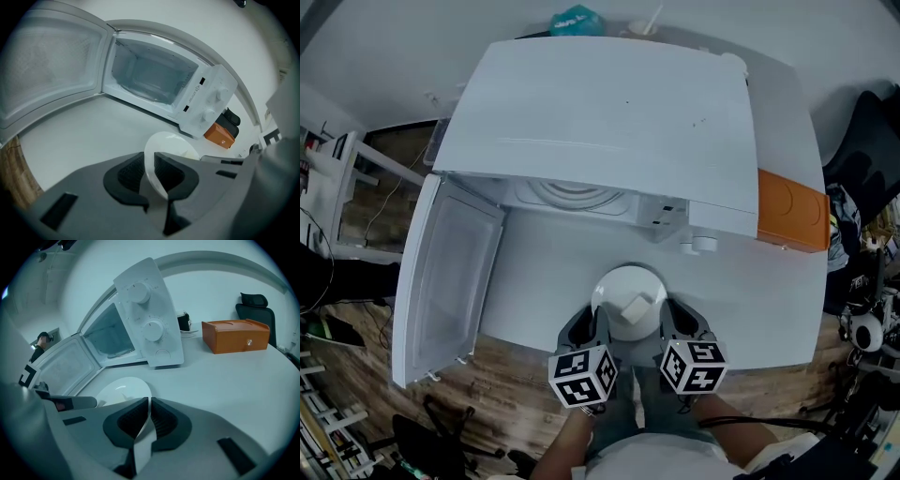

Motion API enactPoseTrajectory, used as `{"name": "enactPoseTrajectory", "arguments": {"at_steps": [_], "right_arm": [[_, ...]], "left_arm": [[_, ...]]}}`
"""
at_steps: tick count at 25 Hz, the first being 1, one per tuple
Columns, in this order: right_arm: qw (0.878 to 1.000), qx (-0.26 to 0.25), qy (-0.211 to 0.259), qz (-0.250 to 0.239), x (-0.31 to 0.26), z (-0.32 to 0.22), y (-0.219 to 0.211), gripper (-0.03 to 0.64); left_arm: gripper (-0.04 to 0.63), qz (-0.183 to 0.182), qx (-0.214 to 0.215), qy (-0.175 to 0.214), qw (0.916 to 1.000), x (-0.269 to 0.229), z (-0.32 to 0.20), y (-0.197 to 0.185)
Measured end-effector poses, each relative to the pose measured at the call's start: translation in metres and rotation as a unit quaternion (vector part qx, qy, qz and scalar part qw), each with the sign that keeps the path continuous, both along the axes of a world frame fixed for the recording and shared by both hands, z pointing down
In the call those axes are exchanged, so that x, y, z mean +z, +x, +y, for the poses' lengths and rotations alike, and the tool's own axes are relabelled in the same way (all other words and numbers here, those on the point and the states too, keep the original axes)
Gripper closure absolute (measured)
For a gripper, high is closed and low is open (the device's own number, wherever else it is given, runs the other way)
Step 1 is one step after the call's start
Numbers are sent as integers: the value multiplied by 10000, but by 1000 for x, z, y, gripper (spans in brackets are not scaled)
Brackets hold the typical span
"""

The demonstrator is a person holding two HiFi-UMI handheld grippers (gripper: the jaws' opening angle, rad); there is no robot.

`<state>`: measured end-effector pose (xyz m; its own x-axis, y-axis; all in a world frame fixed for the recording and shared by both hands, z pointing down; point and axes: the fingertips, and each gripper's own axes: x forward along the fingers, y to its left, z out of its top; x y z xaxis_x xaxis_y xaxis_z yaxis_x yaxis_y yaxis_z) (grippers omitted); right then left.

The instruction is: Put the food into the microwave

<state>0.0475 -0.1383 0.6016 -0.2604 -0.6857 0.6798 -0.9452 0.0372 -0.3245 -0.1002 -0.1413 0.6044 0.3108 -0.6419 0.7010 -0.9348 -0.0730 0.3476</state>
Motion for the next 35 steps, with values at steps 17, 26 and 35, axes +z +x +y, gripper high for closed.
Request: {"name": "enactPoseTrajectory", "arguments": {"at_steps": [17, 26, 35], "right_arm": [[9990, -418, 146, -10, -14, -23, -47, 594], [9982, -550, 244, 23, -22, -35, -67, 594], [9976, -543, 424, 11, -34, -48, -84, 594]], "left_arm": [[528, 53, -445, 37, 9990, -7, -8, -46], [528, 108, -621, 135, 9979, -17, -18, -67], [528, 202, -744, 189, 9968, -24, -24, -84]]}}
